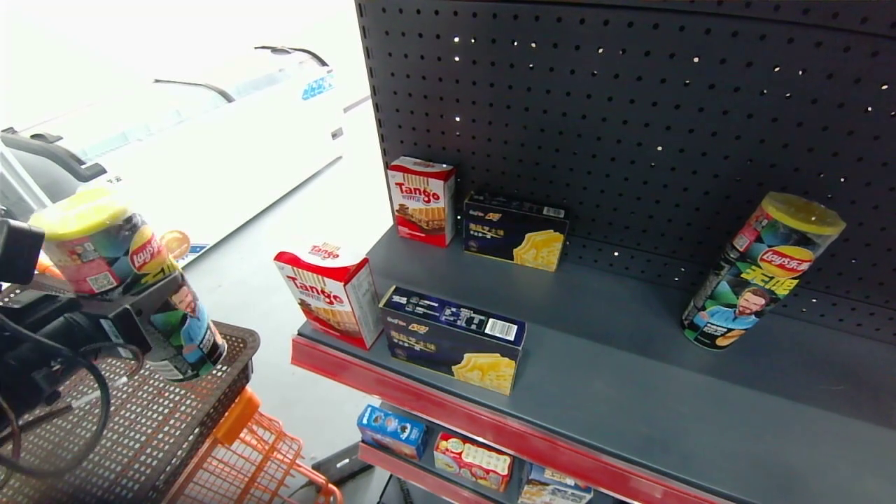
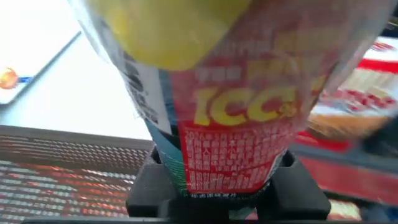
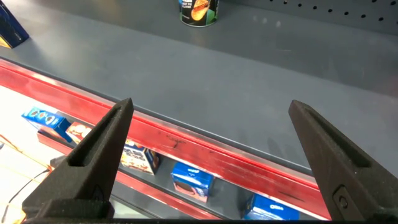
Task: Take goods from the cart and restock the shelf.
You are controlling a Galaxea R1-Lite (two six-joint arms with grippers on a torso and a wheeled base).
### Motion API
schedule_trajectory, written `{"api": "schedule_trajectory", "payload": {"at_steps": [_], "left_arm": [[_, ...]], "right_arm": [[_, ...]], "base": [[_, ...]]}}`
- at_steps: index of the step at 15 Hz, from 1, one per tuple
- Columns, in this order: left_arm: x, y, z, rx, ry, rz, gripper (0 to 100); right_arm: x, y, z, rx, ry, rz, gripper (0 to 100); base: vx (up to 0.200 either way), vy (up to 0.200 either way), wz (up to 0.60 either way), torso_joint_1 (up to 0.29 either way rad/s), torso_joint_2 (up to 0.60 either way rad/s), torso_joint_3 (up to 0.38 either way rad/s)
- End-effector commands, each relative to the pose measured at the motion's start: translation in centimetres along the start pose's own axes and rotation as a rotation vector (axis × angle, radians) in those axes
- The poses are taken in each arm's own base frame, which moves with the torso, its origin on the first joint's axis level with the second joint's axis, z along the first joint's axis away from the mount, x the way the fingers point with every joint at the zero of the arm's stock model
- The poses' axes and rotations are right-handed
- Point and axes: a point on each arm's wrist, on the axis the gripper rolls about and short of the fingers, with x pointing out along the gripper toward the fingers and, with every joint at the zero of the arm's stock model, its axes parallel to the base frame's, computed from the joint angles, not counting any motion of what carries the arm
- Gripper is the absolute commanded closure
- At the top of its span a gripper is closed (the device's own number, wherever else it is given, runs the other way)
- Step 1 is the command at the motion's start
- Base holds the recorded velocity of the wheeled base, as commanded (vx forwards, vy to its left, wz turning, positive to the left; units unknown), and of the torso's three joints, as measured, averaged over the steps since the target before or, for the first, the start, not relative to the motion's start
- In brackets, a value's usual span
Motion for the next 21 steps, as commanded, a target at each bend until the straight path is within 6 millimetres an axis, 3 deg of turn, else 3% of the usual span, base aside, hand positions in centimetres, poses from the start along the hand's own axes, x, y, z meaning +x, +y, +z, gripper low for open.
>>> {"api": "schedule_trajectory", "payload": {"at_steps": [1,4,11,14,21], "left_arm": [[-3.0,-1.3,0.9,0.013,-0.035,-0.069,100],[-3.2,-2.9,0.1,-0.012,-0.009,-0.171,100],[-3.5,-5.6,0.8,-0.021,-0.042,-0.339,100],[-5.1,-7.1,0.7,-0.022,-0.053,-0.44,100],[-5.8,-9.4,0.5,-0.028,-0.052,-0.612,100]], "right_arm": [[0.0,0.0,0.0,0.0,0.0,0.0,0],[0.0,0.0,0.0,0.0,0.0,0.0,0],[0.0,0.0,0.0,0.0,0.0,0.0,0],[0.0,0.0,0.0,0.0,0.0,0.0,0],[0.0,0.0,0.0,0.0,0.0,0.0,0]], "base": [[0.0,0.0,0.0,0.0,0.0,0.0],[0.0,0.0,0.0,0.0,0.0,0.0],[0.0,0.0,0.0,0.0,0.0,0.0],[0.0,0.0,0.0,0.0,0.0,0.0],[0.0,0.0,0.0,0.0,0.0,0.0]]}}
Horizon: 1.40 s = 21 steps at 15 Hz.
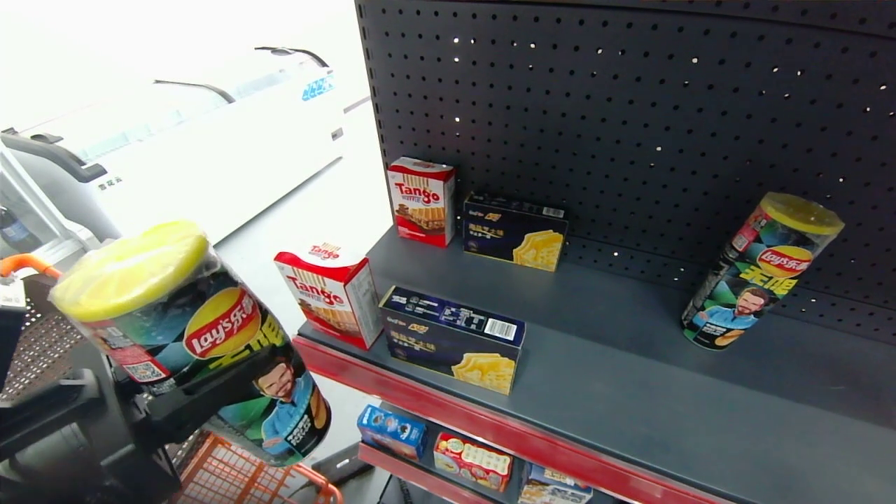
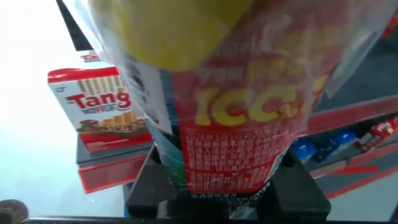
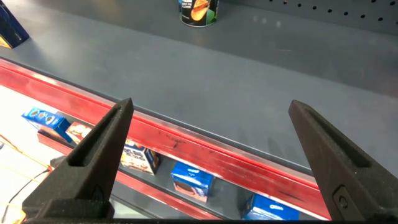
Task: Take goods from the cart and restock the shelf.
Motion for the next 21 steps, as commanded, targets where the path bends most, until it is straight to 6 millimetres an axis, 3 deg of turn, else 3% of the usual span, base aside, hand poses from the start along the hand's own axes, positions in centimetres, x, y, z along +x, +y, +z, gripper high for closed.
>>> {"api": "schedule_trajectory", "payload": {"at_steps": [1,10,21], "left_arm": [[0.1,-0.7,-0.2,-0.003,0.004,-0.052,100],[0.1,-2.0,-0.3,-0.009,0.015,-0.145,100],[-0.1,-2.5,-0.2,-0.008,0.008,-0.176,100]], "right_arm": [[0.0,0.0,0.0,0.0,0.0,0.0,0],[0.0,0.0,0.0,0.0,0.0,0.0,0],[0.0,0.0,0.0,0.0,0.0,0.0,0]], "base": [[0.0,0.0,0.0,0.0,0.0,0.0],[0.0,0.0,0.0,0.0,0.0,0.0],[0.0,0.0,-0.55,0.001,0.0,0.003]]}}
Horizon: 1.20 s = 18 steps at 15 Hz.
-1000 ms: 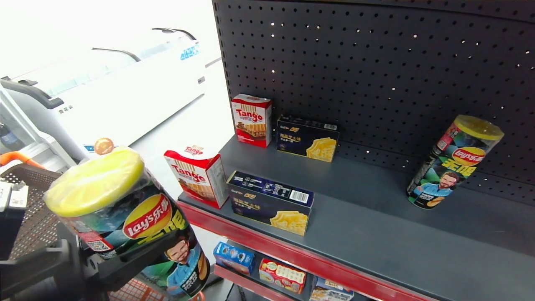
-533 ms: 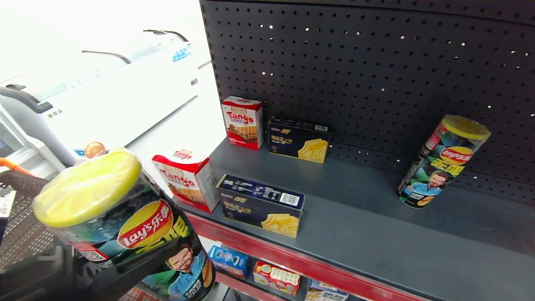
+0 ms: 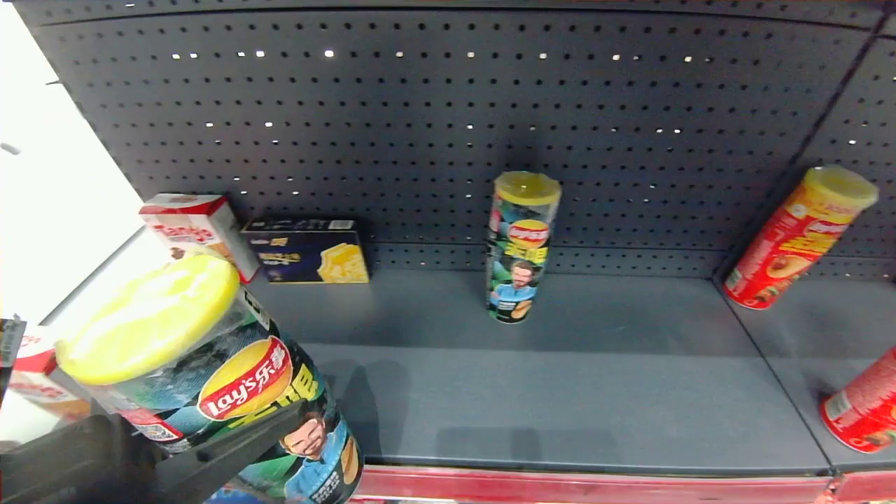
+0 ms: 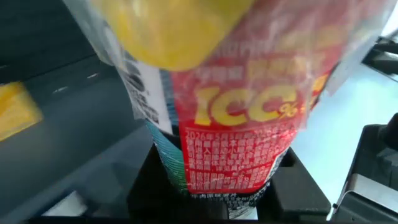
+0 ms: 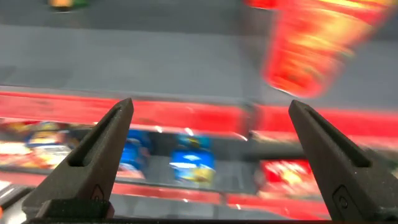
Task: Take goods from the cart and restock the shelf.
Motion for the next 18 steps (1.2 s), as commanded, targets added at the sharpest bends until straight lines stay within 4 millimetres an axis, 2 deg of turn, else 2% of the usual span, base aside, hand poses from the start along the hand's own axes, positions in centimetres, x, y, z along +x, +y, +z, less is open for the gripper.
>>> {"api": "schedule_trajectory", "payload": {"at_steps": [1,18], "left_arm": [[0.01,0.02,-0.07,-0.001,0.003,0.002,100],[0.2,0.27,-0.23,-0.008,0.015,0.017,100]], "right_arm": [[0.0,0.0,-0.01,0.0,0.001,0.001,0],[-0.01,0.0,-0.01,0.0,0.004,0.001,0]], "base": [[0.0,0.0,0.0,0.0,0.0,0.0],[0.0,0.0,0.0,0.0,0.0,0.0]]}}
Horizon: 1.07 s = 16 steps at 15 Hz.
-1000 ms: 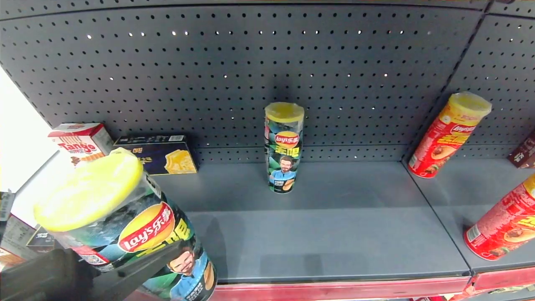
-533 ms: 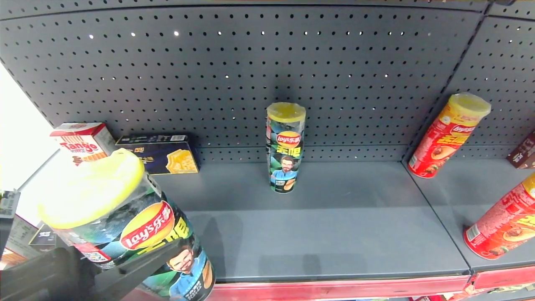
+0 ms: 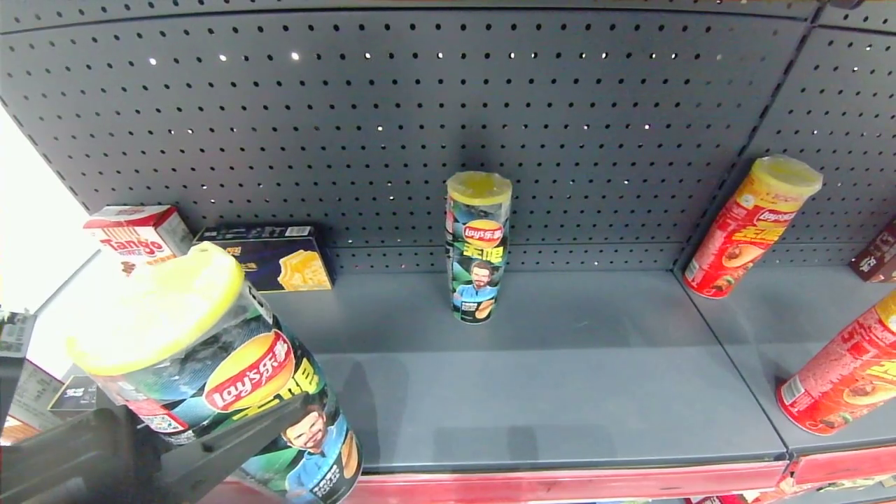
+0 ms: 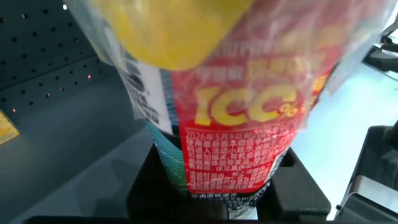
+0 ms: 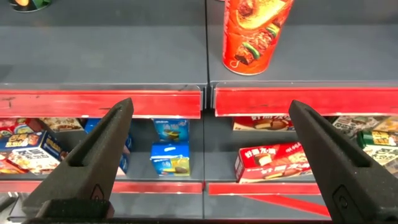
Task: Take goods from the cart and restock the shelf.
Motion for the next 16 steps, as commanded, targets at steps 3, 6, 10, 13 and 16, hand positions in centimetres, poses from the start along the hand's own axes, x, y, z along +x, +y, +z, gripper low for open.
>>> {"api": "schedule_trajectory", "payload": {"at_steps": [3,6,10,13,16], "left_arm": [[0.2,0.1,0.1,-0.001,-0.001,0.003,100],[0.6,0.3,0.1,-0.005,0.009,0.001,100],[0.4,0.4,-0.2,-0.009,0.016,0.02,100],[0.3,0.5,-0.2,-0.009,0.017,0.029,100],[0.2,0.8,-0.2,-0.008,0.016,0.047,100]], "right_arm": [[-0.6,0.1,3.3,0.03,-0.076,0.017,0],[1.4,0.1,10.2,0.077,0.025,0.223,0],[4.1,0.9,11.3,-0.029,0.165,0.439,0],[6.7,2.5,13.1,-0.043,0.243,0.592,0],[10.1,5.5,14.5,-0.053,0.313,0.746,0]], "base": [[0.0,0.0,0.0,0.0,0.0,0.0],[0.0,0.0,0.0,0.0,0.0,0.0],[0.0,0.0,0.0,0.0,0.0,0.0],[0.0,0.0,0.0,0.0,0.0,0.0],[0.0,0.0,0.0,0.0,0.0,0.0]]}}
